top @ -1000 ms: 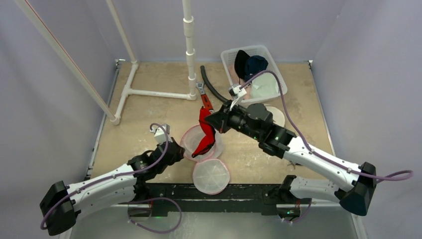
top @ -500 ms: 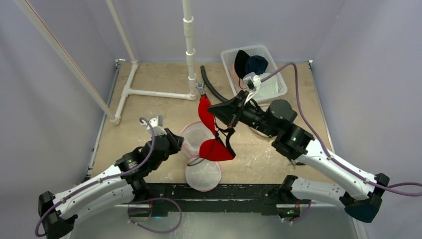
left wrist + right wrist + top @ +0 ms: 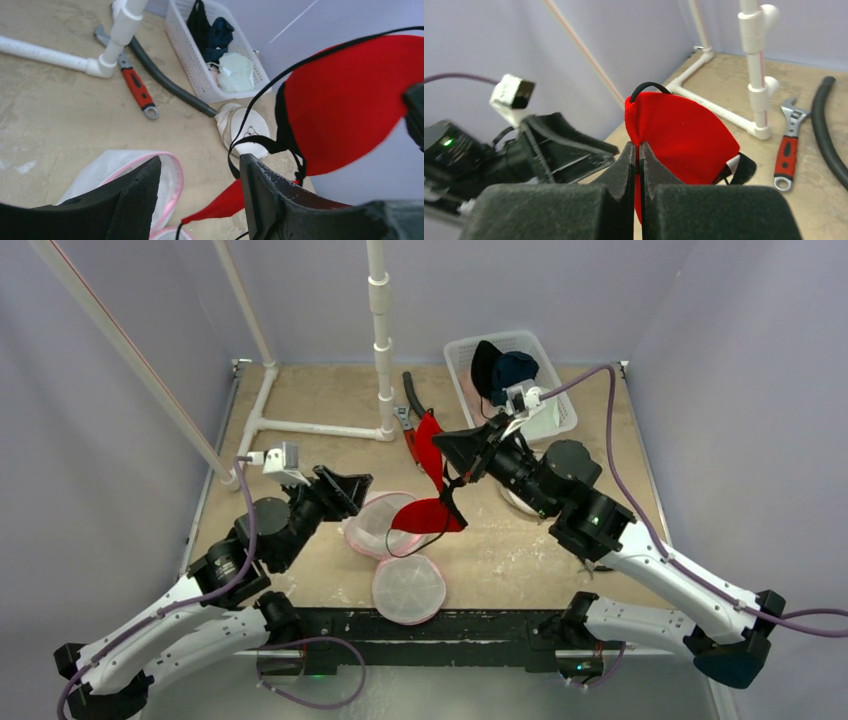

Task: Unzip the laundry bag and remove the bra
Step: Pick up the bra from the laundry bag, then place the bra in the bin.

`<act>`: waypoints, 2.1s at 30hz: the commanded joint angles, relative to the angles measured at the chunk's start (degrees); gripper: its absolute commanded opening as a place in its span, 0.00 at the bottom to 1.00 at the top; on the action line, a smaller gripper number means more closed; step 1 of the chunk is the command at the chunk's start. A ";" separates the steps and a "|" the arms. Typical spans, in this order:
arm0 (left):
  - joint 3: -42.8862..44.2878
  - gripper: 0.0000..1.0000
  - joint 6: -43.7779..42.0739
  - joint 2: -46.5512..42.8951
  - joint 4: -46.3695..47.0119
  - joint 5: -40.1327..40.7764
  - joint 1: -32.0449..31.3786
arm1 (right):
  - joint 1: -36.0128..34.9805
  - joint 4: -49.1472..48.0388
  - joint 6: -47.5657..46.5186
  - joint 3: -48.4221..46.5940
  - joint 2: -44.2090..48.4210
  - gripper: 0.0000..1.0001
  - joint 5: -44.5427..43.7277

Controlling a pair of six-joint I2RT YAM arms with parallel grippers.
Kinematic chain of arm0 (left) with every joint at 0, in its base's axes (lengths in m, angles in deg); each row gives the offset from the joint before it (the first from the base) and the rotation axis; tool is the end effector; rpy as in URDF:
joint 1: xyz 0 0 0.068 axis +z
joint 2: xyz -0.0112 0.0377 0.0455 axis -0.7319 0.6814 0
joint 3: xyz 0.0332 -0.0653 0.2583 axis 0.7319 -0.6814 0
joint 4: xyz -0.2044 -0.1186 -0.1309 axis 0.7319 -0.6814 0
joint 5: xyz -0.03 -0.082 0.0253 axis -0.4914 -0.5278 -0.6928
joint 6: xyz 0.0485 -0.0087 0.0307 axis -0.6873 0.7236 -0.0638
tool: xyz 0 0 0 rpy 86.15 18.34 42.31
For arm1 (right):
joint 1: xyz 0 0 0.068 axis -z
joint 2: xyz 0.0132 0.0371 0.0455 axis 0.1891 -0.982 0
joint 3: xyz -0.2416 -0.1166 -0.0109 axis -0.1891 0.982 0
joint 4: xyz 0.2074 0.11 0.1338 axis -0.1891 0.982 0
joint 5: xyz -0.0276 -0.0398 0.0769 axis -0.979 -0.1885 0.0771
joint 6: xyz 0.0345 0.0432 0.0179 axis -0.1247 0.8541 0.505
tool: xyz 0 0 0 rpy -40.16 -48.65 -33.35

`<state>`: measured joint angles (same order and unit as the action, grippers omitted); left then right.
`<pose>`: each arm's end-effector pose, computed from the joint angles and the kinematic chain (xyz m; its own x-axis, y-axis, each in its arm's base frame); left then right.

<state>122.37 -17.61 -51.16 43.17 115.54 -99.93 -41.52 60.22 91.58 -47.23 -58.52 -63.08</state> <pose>0.1078 -0.1074 0.3424 -0.3400 -0.5545 -0.7596 0.2025 0.7456 -0.6349 0.1445 0.1837 0.4442 -0.1980 0.4610 -0.8650 -0.7433 0.5047 0.4391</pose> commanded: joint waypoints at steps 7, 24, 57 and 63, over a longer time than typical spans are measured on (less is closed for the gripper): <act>1.21 0.62 -12.62 8.15 23.61 -17.73 0.28 | 0.14 0.84 8.19 -3.30 -3.21 0.00 -21.24; 6.15 0.65 -25.99 23.52 35.81 -9.47 -9.05 | 0.15 5.27 15.03 -8.53 -7.46 0.00 -23.21; 6.38 0.00 -31.12 29.95 44.35 8.93 -12.62 | 0.16 7.50 12.23 -8.69 -5.06 0.64 -10.36; 6.30 0.00 -33.81 23.35 43.57 2.08 -10.55 | 0.19 7.29 2.18 -7.37 2.15 0.91 -6.29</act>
<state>128.36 -48.54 -22.29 82.36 122.99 -112.17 -41.37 70.06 102.05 -54.95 -63.48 -74.38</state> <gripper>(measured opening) 0.020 0.896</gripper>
